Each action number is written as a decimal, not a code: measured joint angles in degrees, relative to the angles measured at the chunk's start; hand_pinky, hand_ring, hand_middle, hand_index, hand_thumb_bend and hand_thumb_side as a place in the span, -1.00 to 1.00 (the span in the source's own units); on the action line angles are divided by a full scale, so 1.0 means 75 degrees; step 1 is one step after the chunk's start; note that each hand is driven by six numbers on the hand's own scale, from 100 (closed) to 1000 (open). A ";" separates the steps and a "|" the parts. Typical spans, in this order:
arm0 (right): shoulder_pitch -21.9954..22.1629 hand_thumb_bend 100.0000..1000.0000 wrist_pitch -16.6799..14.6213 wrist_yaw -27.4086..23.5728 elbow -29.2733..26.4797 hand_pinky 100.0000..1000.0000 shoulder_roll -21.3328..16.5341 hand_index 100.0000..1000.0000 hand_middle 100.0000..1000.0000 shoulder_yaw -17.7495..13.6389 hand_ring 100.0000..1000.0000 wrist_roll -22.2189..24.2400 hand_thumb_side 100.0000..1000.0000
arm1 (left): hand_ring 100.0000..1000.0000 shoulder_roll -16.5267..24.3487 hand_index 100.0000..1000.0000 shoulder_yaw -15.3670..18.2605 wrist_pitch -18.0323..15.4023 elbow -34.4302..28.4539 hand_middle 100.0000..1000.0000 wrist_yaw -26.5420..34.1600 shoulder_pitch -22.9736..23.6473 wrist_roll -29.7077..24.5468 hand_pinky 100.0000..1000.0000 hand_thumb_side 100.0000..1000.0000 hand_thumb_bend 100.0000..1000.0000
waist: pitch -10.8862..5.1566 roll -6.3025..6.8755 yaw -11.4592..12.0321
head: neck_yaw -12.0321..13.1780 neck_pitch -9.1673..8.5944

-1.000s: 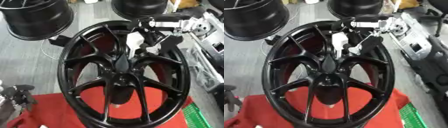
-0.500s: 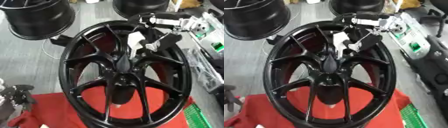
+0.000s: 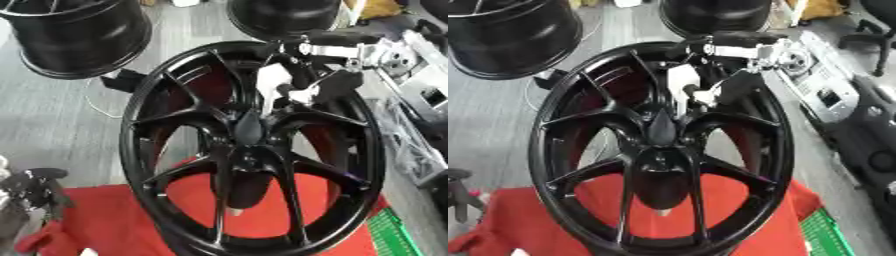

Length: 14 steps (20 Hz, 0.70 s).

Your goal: Pull the pin out of the wheel hub.

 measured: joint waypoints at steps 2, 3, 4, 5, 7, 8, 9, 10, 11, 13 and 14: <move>0.0001 -1.00 0.0017 0.0002 -0.0021 -0.53 -0.0002 0.96 0.80 0.0001 -0.33 0.0173 0.12 | -0.41 0.0000 0.49 0.0000 0.0001 0.0000 -0.22 0.0000 -0.0001 0.0001 0.13 0.82 -1.00 | 0.0000 -0.0002 0.0000 | 0.0001 0.0000; 0.0003 -1.00 0.0028 0.0004 -0.0033 -0.53 -0.0002 0.96 0.79 0.0001 -0.33 0.0259 0.17 | -0.41 0.0000 0.49 0.0000 0.0002 0.0000 -0.22 0.0000 -0.0001 0.0001 0.13 0.82 -1.00 | 0.0000 -0.0003 0.0000 | 0.0002 0.0000; 0.0004 -1.00 0.0039 0.0006 -0.0037 -0.54 -0.0002 0.94 0.78 0.0001 -0.34 0.0341 0.17 | -0.41 0.0000 0.49 0.0000 0.0004 0.0000 -0.22 0.0000 -0.0002 0.0000 0.13 0.82 -1.00 | 0.0000 -0.0004 0.0000 | 0.0004 0.0000; 0.0006 -1.00 0.0048 0.0007 -0.0038 -0.54 -0.0002 0.93 0.76 0.0001 -0.34 0.0420 0.16 | -0.41 0.0000 0.49 0.0000 0.0005 0.0000 -0.22 0.0000 -0.0002 -0.0001 0.13 0.82 -1.00 | 0.0000 -0.0004 0.0000 | 0.0009 0.0001; 0.0007 -1.00 0.0060 0.0009 -0.0040 -0.56 -0.0002 0.88 0.70 0.0000 -0.36 0.0548 0.08 | -0.41 0.0000 0.49 0.0000 0.0008 0.0000 -0.22 0.0000 -0.0002 -0.0003 0.13 0.82 -1.00 | 0.0000 -0.0004 0.0000 | 0.0013 0.0002; 0.0007 -1.00 0.0061 0.0009 -0.0042 -0.57 -0.0003 0.86 0.68 -0.0003 -0.36 0.0594 0.03 | -0.41 0.0000 0.49 0.0000 0.0009 0.0000 -0.22 0.0000 -0.0002 -0.0003 0.13 0.82 -1.00 | 0.0000 -0.0004 0.0000 | 0.0014 0.0003; 0.0003 -1.00 0.0063 0.0009 -0.0051 -0.59 -0.0003 0.83 0.66 -0.0007 -0.37 0.0625 -0.03 | -0.41 0.0000 0.49 0.0000 0.0010 0.0000 -0.22 0.0000 -0.0002 -0.0002 0.13 0.82 -1.00 | 0.0000 -0.0004 0.0003 | 0.0015 0.0004; 0.0004 -1.00 0.0061 0.0009 -0.0059 -0.60 -0.0004 0.80 0.64 -0.0008 -0.38 0.0648 -0.12 | -0.41 0.0000 0.49 0.0000 0.0010 0.0000 -0.22 0.0000 -0.0002 -0.0002 0.13 0.82 -1.00 | 0.0000 -0.0004 0.0005 | 0.0015 0.0005; 0.0004 -1.00 0.0064 0.0009 -0.0062 -0.62 -0.0008 0.78 0.62 -0.0010 -0.39 0.0658 -0.20 | -0.41 0.0000 0.49 0.0000 0.0011 0.0000 -0.22 0.0000 -0.0003 -0.0001 0.13 0.82 -1.00 | 0.0000 -0.0004 0.0013 | 0.0016 0.0005; 0.0026 -1.00 0.0065 0.0009 -0.0062 -0.64 -0.0009 0.76 0.59 -0.0011 -0.40 0.0653 -0.38 | -0.41 0.0000 0.49 0.0000 0.0012 0.0000 -0.22 0.0000 -0.0004 0.0000 0.13 0.82 -1.00 | 0.0000 -0.0004 0.0028 | 0.0016 0.0006; 0.0020 -1.00 0.0059 0.0009 -0.0062 -0.65 -0.0013 0.76 0.58 -0.0033 -0.41 0.0637 -0.46 | -0.41 0.0000 0.49 0.0000 0.0012 0.0000 -0.22 0.0000 -0.0004 0.0000 0.13 0.82 -1.00 | 0.0001 -0.0004 0.0039 | 0.0016 0.0006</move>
